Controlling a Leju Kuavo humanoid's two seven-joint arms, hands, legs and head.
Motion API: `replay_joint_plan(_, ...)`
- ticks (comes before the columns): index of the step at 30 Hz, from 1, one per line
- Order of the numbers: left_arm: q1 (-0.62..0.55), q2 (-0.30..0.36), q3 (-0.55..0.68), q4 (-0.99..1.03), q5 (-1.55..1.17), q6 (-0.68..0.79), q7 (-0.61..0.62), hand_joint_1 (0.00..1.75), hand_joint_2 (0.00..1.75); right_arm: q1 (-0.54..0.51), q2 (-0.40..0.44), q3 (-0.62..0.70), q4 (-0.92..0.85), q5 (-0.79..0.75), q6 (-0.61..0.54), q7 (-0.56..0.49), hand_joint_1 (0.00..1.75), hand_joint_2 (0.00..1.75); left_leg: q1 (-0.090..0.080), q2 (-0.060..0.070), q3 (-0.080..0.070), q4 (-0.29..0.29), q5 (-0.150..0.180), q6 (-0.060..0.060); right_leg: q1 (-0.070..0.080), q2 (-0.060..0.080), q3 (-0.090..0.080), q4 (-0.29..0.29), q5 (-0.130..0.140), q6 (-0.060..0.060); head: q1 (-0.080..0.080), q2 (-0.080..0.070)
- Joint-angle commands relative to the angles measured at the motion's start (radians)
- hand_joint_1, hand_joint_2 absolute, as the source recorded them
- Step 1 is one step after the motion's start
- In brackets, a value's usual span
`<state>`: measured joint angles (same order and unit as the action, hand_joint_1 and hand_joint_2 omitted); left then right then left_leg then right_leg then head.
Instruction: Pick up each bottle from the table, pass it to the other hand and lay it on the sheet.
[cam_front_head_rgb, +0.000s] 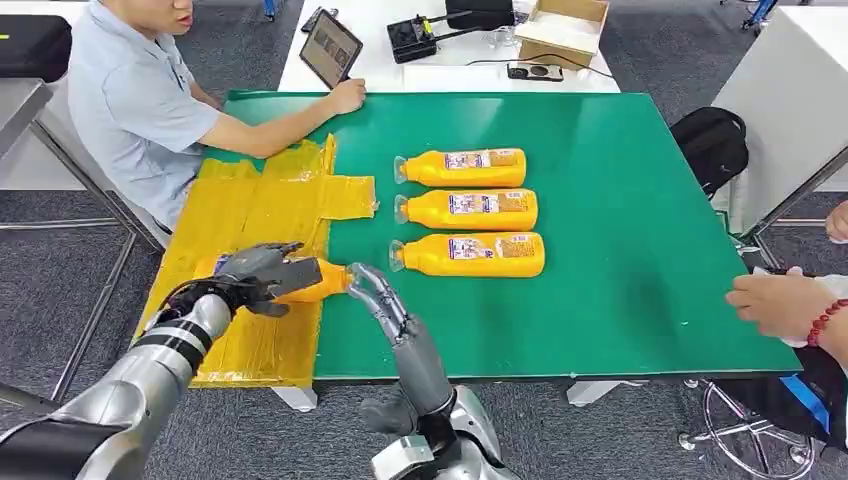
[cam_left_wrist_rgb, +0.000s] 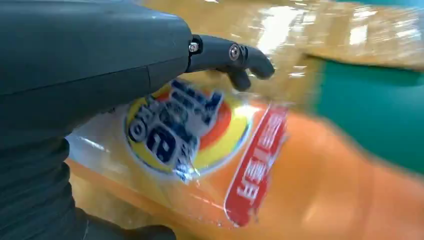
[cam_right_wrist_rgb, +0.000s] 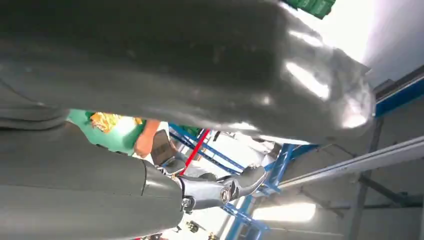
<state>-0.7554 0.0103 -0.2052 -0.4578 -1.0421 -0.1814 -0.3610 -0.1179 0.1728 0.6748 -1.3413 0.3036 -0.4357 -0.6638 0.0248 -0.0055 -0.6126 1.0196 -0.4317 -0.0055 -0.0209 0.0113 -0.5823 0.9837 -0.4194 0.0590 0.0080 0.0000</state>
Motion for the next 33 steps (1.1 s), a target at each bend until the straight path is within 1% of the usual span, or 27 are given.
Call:
replay_joint_plan(1, -0.032, 0.01, 0.05, 0.081, 0.062, -0.107, -0.068, 0.0, 1.75, -0.065, -0.034, 0.055, 0.064, -0.039, -0.014, -0.034, 0.0, 0.0, 0.0, 0.002, 0.003, -0.001, 0.0, 0.002, 0.0, 0.001, 0.003, -0.001, 0.0, -0.002, 0.0, 0.0)
replay_joint_plan(5, -0.017, 0.033, 0.059, 0.051, 0.139, -0.17, -0.106, 0.0, 1.75, -0.062, -0.045, 0.089, 0.066, -0.058, -0.035, -0.034, 0.0, 0.0, 0.0, 0.002, 0.004, -0.001, 0.0, 0.001, 0.001, 0.001, 0.003, -0.001, 0.0, -0.002, 0.0, 0.0)
replay_joint_plan(8, -0.012, 0.05, 0.029, 0.008, 0.185, -0.164, -0.121, 0.0, 1.75, -0.069, -0.056, 0.111, 0.065, -0.075, -0.053, -0.034, 0.0, 0.0, 0.0, 0.002, 0.003, -0.001, 0.001, 0.001, 0.0, 0.001, 0.002, -0.001, 0.0, -0.002, 0.0, 0.0)
replay_joint_plan(10, -0.015, 0.047, 0.037, -0.012, 0.219, -0.161, -0.134, 0.0, 1.75, -0.071, -0.059, 0.114, 0.067, -0.076, -0.056, -0.034, 0.0, 0.0, 0.0, 0.002, 0.003, -0.001, 0.001, 0.001, 0.0, 0.001, 0.002, 0.0, 0.0, -0.002, 0.0, 0.0)
replay_joint_plan(12, -0.002, 0.04, 0.056, -0.057, 0.272, -0.139, -0.164, 0.0, 1.75, -0.073, -0.063, 0.119, 0.064, -0.076, -0.057, -0.034, 0.0, 0.0, 0.0, 0.002, 0.003, -0.001, 0.0, 0.001, 0.001, 0.001, 0.002, 0.0, 0.0, -0.002, 0.0, 0.0)
replay_joint_plan(15, 0.045, 0.015, 0.079, -0.166, 0.359, -0.084, -0.174, 0.0, 1.75, -0.071, -0.067, 0.123, 0.059, -0.071, -0.07, -0.034, 0.0, 0.0, 0.0, 0.001, 0.001, 0.0, 0.001, 0.001, 0.0, 0.0, 0.0, 0.0, 0.0, -0.002, 0.0, 0.0)
replay_joint_plan(18, 0.045, 0.015, 0.079, -0.166, 0.359, -0.084, -0.174, 0.0, 1.75, -0.071, -0.067, 0.123, 0.059, -0.071, -0.07, -0.034, 0.0, 0.0, 0.0, 0.001, 0.002, -0.001, 0.0, 0.002, 0.001, -0.001, 0.001, 0.0, 0.0, -0.002, 0.0, 0.0)
replay_joint_plan(21, 0.113, -0.031, 0.127, -0.315, 0.487, -0.033, -0.168, 0.0, 1.75, -0.063, -0.066, 0.113, 0.055, -0.054, -0.09, -0.034, 0.0, 0.0, 0.0, 0.001, 0.002, -0.001, 0.0, 0.002, 0.001, -0.001, 0.001, 0.0, -0.001, -0.003, 0.0, 0.0)
replay_joint_plan(22, 0.113, -0.031, 0.127, -0.315, 0.487, -0.033, -0.168, 0.0, 1.75, -0.063, -0.066, 0.113, 0.055, -0.054, -0.09, -0.034, 0.0, 0.0, 0.0, 0.0, 0.001, -0.001, 0.001, 0.001, 0.001, -0.001, 0.0, 0.0, 0.0, -0.002, 0.0, 0.0)
replay_joint_plan(23, 0.171, -0.064, 0.156, -0.438, 0.568, -0.002, -0.172, 0.0, 1.75, -0.058, -0.066, 0.109, 0.05, -0.049, -0.094, -0.034, 0.0, 0.0, 0.0, 0.0, 0.0, -0.001, 0.001, 0.001, 0.0, -0.001, -0.001, 0.0, 0.0, -0.001, 0.0, 0.0)
replay_joint_plan(24, 0.182, -0.07, 0.162, -0.462, 0.586, 0.004, -0.167, 0.0, 1.75, -0.057, -0.067, 0.109, 0.05, -0.046, -0.096, -0.034, 0.0, 0.0, 0.0, 0.0, 0.001, -0.001, 0.0, 0.002, 0.001, -0.001, 0.0, 0.0, -0.001, -0.002, 0.0, 0.0)
replay_joint_plan(25, 0.24, -0.1, 0.182, -0.593, 0.689, 0.025, -0.144, 0.0, 1.75, -0.05, -0.065, 0.101, 0.053, -0.026, -0.114, -0.034, 0.0, 0.0, 0.0, -0.001, 0.0, -0.001, 0.001, 0.001, 0.0, -0.002, -0.001, 0.0, -0.001, -0.001, 0.0, 0.0)
replay_joint_plan(26, 0.26, -0.108, 0.188, -0.637, 0.734, 0.04, -0.131, 0.0, 1.75, -0.046, -0.064, 0.092, 0.056, -0.018, -0.12, -0.034, 0.0, 0.0, 0.0, -0.001, 0.001, -0.001, 0.0, 0.002, 0.0, -0.003, 0.0, -0.001, -0.001, -0.002, 0.0, 0.0)
replay_joint_plan(28, 0.26, -0.108, 0.188, -0.637, 0.734, 0.04, -0.131, 0.0, 1.75, -0.046, -0.064, 0.092, 0.056, -0.018, -0.12, -0.034, 0.0, 0.0, -0.001, 0.001, 0.002, -0.001, -0.001, 0.002, 0.0, -0.001, 0.001, -0.001, -0.001, -0.002, 0.0, 0.0)
replay_joint_plan(30, 0.26, -0.108, 0.188, -0.637, 0.734, 0.04, -0.131, 0.0, 1.75, -0.046, -0.064, 0.092, 0.056, -0.018, -0.12, -0.034, 0.0, 0.0, 0.0, 0.001, -0.001, 0.0, 0.0, 0.001, 0.001, -0.001, -0.002, 0.0, -0.001, -0.002, 0.0, 0.0)
replay_joint_plan(31, 0.26, -0.108, 0.188, -0.637, 0.734, 0.04, -0.131, 0.0, 1.75, -0.046, -0.064, 0.092, 0.056, -0.018, -0.12, -0.034, 0.0, 0.0, -0.001, 0.0, 0.001, -0.001, 0.0, 0.002, 0.0, -0.002, 0.0, -0.001, -0.001, -0.002, 0.0, 0.0)
replay_joint_plan(33, 0.26, -0.108, 0.188, -0.637, 0.734, 0.04, -0.131, 0.0, 1.75, -0.046, -0.064, 0.092, 0.056, -0.018, -0.12, -0.034, 0.0, 0.0, 0.0, 0.001, -0.001, 0.0, 0.0, 0.001, 0.001, 0.0, -0.003, 0.0, 0.0, -0.002, 0.0, 0.0)
